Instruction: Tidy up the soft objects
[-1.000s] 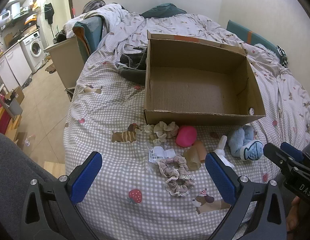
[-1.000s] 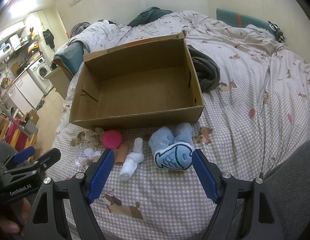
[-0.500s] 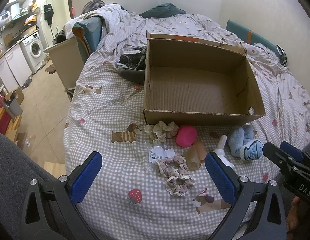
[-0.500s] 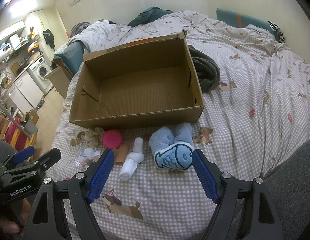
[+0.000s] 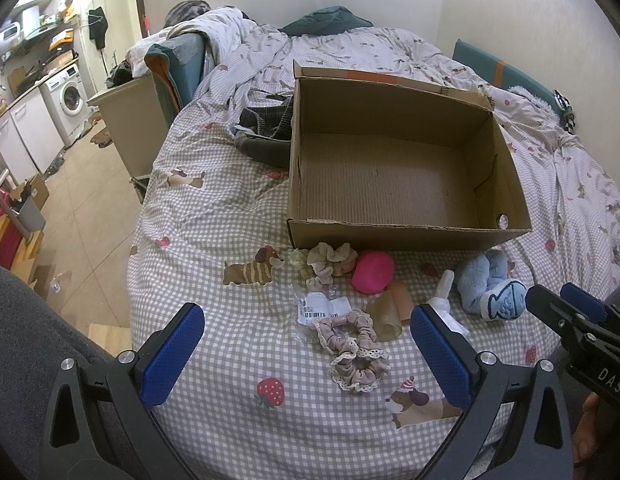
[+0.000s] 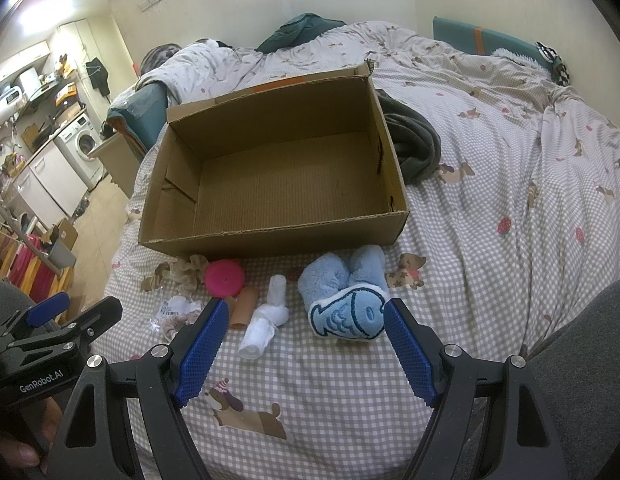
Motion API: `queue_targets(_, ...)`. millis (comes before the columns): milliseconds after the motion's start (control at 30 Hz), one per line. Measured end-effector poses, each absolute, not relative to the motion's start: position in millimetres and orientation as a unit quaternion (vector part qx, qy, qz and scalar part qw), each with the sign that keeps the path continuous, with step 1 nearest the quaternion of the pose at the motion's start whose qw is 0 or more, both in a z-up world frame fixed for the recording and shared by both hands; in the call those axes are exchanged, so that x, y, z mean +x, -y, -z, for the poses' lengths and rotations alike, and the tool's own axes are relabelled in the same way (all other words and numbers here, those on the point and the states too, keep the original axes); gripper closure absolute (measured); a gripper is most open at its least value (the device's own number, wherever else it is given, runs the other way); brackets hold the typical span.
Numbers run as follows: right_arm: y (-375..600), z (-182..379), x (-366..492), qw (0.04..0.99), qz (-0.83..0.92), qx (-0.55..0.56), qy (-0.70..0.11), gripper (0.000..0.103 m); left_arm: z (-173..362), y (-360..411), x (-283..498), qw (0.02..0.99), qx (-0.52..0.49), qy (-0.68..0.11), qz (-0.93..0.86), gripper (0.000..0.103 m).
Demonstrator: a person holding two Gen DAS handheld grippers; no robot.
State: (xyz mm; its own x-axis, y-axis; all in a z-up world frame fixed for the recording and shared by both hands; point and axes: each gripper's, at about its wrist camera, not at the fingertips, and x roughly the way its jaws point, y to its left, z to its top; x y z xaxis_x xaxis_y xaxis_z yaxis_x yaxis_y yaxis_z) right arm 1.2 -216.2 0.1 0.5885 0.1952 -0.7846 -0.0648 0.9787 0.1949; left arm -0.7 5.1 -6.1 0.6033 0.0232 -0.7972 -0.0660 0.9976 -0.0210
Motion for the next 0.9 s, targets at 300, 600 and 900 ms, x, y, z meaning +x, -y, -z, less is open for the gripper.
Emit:
queue_targets(300,216,0,1,0.888,-0.073,0.073,-0.448,0.019,6,-5,-1,0.895,-0.024,-0.445,-0.025,0.000)
queue_targets(600,218,2,3,0.886,-0.077,0.076,-0.451,0.019,-5,-6,-1,0.896,-0.014,-0.444,-0.023,0.000)
queue_targets(900,233,-34,27,0.874,-0.110,0.116,-0.458,0.019,-46,-23,36,0.877,-0.040,-0.479,-0.023,0.000)
